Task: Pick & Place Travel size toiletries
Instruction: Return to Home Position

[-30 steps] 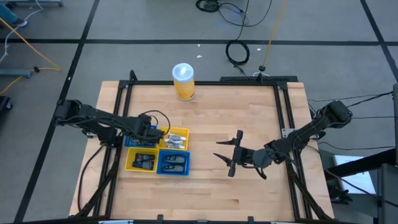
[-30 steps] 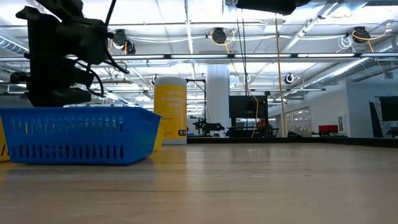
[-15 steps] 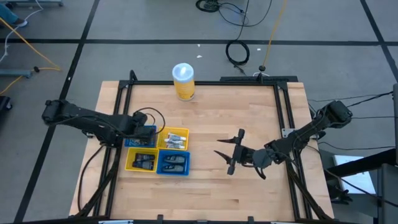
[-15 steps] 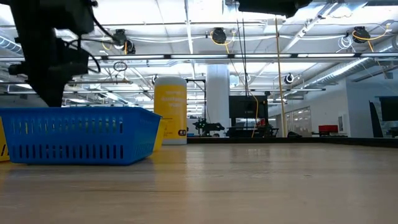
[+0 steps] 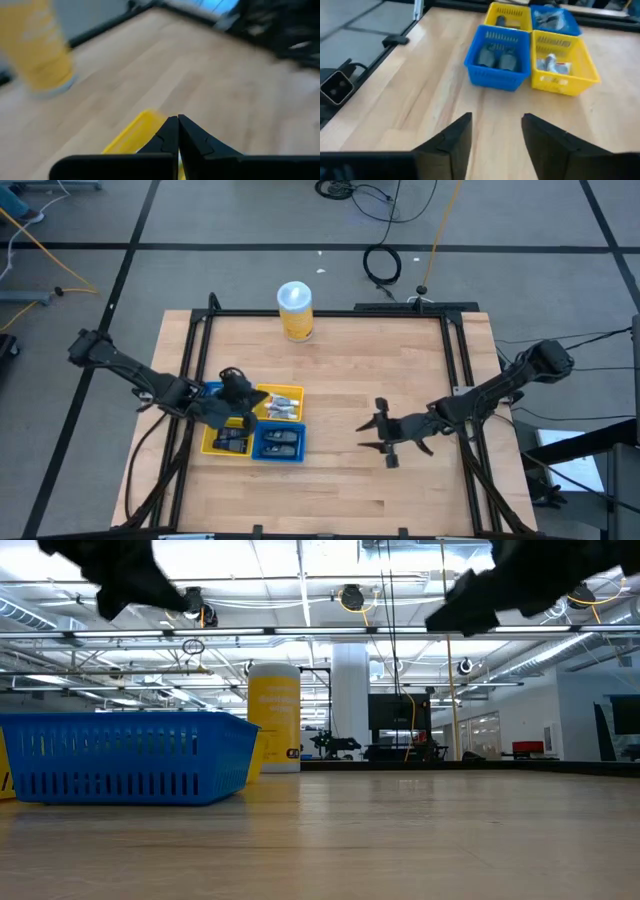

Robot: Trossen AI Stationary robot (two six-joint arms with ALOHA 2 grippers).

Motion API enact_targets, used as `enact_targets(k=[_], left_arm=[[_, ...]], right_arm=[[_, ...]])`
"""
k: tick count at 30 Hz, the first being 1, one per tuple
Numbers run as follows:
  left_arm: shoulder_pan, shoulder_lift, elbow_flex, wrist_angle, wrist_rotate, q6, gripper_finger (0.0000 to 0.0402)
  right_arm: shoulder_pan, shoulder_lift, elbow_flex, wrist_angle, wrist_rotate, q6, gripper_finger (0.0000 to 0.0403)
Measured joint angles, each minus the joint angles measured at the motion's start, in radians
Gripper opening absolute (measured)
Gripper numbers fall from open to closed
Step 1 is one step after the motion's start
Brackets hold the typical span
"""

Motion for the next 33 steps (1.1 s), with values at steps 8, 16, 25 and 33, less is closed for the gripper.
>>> enact_targets(k=[8,16,25,33], left_arm=[[-0.027,0.055,-0.002,0.326,-0.003,0.259,0.0025],[-0.001,0.116,-0.002,0.349,0.001,0.301,0.0015],[0.017,0.128,-0.003,0.35,0.016,0.276,0.0016],[0.014,0.129,-0.003,0.349,0.078,0.279,0.0019]], right_arm=[[-0.067,-0.246,-0.335,0.34,-0.005,0.061,0.0066],[-0.175,-0.48,-0.584,0.426,-0.102,0.157,0.0009],[-0.281,-0.825,-0.638,0.266,-0.23,0.123,0.0003],[-0.3,-1.13,-0.64,-0.072,-0.29,0.117,0.0001]])
